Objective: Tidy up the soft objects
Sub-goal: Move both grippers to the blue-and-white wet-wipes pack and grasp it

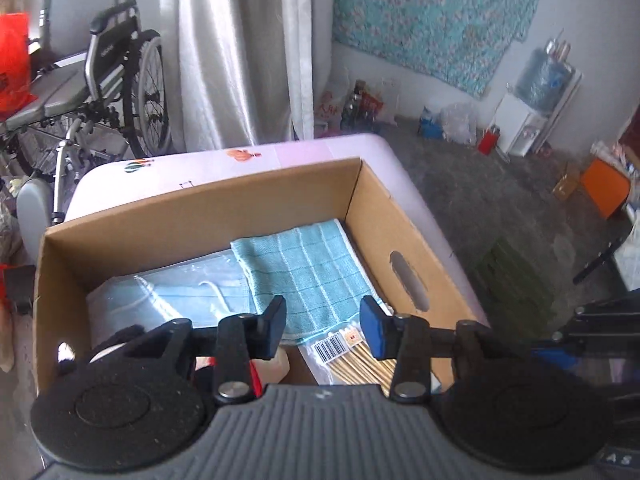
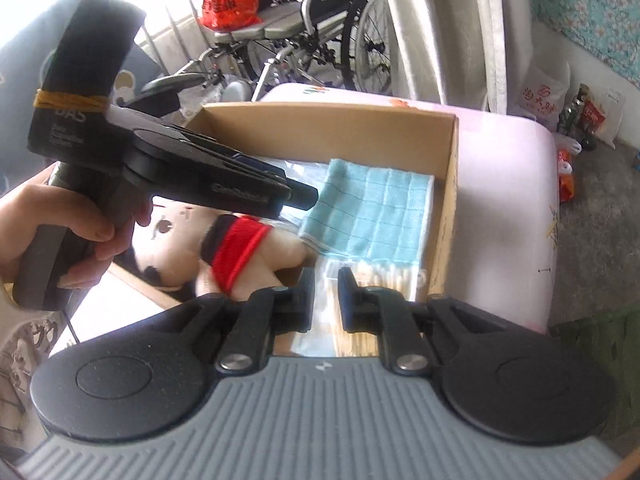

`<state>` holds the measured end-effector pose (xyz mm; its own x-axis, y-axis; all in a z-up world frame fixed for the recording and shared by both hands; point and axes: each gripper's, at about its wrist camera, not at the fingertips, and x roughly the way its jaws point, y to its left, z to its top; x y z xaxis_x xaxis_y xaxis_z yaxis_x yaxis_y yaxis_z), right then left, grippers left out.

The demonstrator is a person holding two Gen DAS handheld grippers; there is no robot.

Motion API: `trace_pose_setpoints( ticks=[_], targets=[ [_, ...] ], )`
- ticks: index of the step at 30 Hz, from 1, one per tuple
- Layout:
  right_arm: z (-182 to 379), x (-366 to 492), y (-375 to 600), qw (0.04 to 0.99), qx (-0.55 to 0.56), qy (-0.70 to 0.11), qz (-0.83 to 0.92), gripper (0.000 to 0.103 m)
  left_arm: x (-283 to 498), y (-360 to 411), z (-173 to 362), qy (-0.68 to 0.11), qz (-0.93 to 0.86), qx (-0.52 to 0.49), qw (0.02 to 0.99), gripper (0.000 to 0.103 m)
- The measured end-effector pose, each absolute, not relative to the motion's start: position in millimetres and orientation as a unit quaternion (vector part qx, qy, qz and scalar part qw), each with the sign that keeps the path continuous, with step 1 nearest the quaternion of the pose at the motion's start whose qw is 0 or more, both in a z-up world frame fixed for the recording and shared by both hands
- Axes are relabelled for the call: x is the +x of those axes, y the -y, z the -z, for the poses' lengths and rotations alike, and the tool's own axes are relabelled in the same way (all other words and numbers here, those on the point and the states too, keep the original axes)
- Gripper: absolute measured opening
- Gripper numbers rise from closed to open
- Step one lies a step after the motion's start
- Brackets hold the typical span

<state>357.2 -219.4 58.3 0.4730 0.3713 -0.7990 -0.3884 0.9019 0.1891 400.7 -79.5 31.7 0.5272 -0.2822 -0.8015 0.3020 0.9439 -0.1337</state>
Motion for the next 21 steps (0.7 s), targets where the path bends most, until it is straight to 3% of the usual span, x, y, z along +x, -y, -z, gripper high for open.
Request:
trace_pose_setpoints(
  ticks=[4, 9, 13, 15, 21],
  targets=[
    [-92.7, 322.2, 203.6, 0.852, 0.005, -0.454, -0.260, 0.012, 339.6, 31.8, -70.5, -0.427, 0.161, -0.042, 0.889, 0.048],
    [-103.3, 282.2, 173.2, 0.824, 0.057, -0.468, -0.314, 0.014, 261.3, -17.9, -71.0, -0.422, 0.146, -0.048, 0.894, 0.057],
    [-78.4, 244.2, 142.0, 0.796, 0.084, -0.489, -0.348, 0.015, 196.1, -52.7, -45.5, -0.429, 0.125, -0.017, 0.895, 0.062],
    [-57.0, 225.9, 125.0, 0.777, 0.095, -0.505, -0.363, 0.020, 158.6, -81.0, -25.7, -0.438, 0.113, -0.012, 0.892, 0.063],
    [13.4, 181.7, 74.4, 0.708, 0.133, -0.570, -0.395, 0.027, 87.9, -140.8, 42.7, -0.438, 0.061, -0.096, 0.892, 0.063]
  ],
)
